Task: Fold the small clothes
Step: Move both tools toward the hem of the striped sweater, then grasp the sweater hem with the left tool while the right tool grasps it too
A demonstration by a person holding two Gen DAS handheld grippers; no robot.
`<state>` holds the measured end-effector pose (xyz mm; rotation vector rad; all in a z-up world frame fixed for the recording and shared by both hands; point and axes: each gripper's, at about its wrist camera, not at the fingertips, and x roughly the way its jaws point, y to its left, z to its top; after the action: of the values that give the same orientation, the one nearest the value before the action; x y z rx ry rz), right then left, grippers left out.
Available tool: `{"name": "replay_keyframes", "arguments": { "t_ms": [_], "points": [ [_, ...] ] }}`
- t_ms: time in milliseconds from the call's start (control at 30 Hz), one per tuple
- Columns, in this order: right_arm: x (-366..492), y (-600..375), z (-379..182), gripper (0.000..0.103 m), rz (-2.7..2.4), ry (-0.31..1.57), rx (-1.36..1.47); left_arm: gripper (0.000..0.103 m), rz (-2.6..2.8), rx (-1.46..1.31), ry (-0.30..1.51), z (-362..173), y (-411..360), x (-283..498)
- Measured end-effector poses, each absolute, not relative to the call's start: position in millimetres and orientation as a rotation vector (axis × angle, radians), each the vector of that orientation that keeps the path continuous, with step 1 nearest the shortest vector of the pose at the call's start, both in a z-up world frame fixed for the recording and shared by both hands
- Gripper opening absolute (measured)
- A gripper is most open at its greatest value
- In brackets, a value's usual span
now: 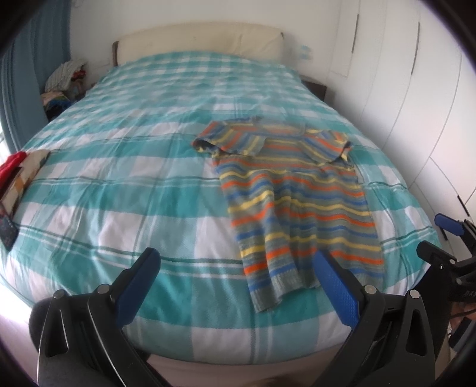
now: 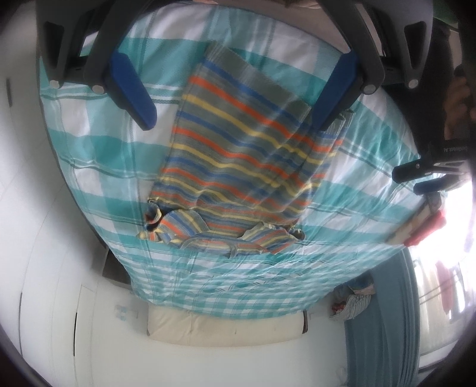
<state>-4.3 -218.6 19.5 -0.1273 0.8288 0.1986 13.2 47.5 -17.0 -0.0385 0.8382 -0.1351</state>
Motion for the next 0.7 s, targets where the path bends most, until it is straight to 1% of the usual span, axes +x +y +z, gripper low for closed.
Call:
{"name": "replay_keyframes", "arguments": {
  "t_ms": [200, 300, 400, 500, 567, 600, 633, 700],
  "points": [
    [-8.3, -236.7, 31.7, 0.103, 0.159, 0.79, -0.053, 0.103, -0.074, -0.065, 0.878, -33.2, 79.8, 12.5],
    [-12.5, -255.4, 38.1, 0.103, 0.132, 0.76, -0.01, 0.103, -0.035, -0.101, 0.924, -50.6, 99.8, 14.5],
    [-12.1, -272.0, 33.0, 0.103, 0.122, 0.751, 0.025, 0.103, -0.044, -0.138, 0.98, -72.8, 106.0, 19.3],
    [-3.2, -284.5, 0.0, 0.103, 0.138, 0.837, 0.029, 0.101, -0.095, -0.173, 1.056, -103.8, 97.3, 27.7],
    [3.4, -293.3, -34.8, 0.103, 0.13, 0.968, 0.04, 0.1, -0.141, -0.17, 1.091, -118.6, 84.1, 31.6],
    [4.0, -296.6, -46.3, 0.103, 0.126, 1.005, 0.051, 0.094, -0.166, -0.161, 1.107, -124.6, 75.5, 33.3],
    [3.8, -300.1, -59.5, 0.103, 0.126, 1.052, 0.077, 0.085, -0.191, -0.147, 1.12, -129.5, 65.8, 35.1],
    [1.5, -307.3, -76.1, 0.103, 0.148, 1.096, 0.139, 0.08, -0.239, -0.126, 1.13, -135.4, 50.0, 39.5]
  ]
}}
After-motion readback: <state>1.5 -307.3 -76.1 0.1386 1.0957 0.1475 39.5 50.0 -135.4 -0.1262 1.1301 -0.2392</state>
